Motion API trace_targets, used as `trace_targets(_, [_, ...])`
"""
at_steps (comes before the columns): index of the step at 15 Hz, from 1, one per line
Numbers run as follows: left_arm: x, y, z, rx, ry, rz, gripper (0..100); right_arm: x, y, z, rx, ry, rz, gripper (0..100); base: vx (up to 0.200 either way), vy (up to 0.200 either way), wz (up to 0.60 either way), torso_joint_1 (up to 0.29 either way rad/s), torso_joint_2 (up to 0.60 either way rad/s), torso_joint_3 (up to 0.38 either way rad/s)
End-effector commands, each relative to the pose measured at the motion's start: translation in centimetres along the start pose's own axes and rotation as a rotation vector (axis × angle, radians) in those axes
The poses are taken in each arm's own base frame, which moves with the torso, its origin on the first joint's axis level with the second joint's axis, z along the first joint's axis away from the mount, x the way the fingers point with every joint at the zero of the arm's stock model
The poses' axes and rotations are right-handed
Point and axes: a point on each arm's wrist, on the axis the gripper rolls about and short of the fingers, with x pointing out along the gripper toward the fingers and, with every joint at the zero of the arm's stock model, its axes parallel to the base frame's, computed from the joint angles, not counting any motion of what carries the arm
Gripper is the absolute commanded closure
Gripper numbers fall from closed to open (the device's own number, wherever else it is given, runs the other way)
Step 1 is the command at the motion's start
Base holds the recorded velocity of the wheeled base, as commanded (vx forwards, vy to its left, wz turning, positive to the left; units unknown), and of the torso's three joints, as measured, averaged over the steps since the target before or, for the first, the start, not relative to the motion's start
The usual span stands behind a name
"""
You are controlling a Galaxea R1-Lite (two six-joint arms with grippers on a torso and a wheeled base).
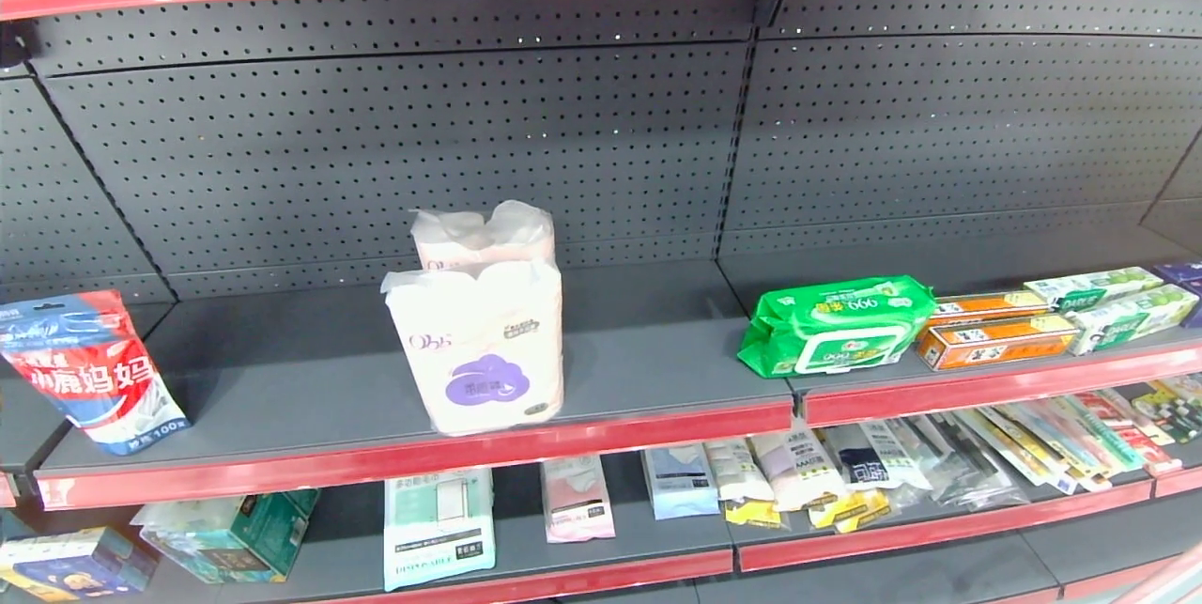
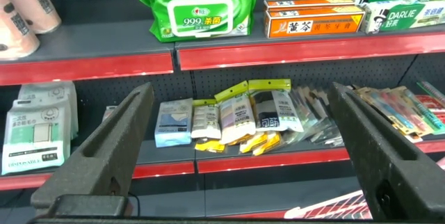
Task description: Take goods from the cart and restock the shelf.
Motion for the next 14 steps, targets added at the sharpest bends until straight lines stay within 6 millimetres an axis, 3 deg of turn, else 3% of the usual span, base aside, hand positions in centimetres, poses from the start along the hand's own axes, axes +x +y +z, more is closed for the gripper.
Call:
trace_targets(1, [0.04,0.01,-0.01,-0.001,0.005,0.001,0,0.01,0.0,0.0,0.0,0.001,0.001,0,0.0,0.0,0.6,0.002,0.0,-0.002])
trace_targets(7, [0.04,0.01,-0.01,-0.004,0.005,0.002,0,0.01,0.0,0.0,0.003,0.001,0.001,0,0.0,0.0,0.6,0.006,0.0,0.002])
trace_targets(14, [0.04,0.01,-0.01,0.001,0.005,0.001,0,0.01,0.0,0.0,0.001,0.001,0.001,0,0.0,0.0,0.0,0.0,0.0,0.0])
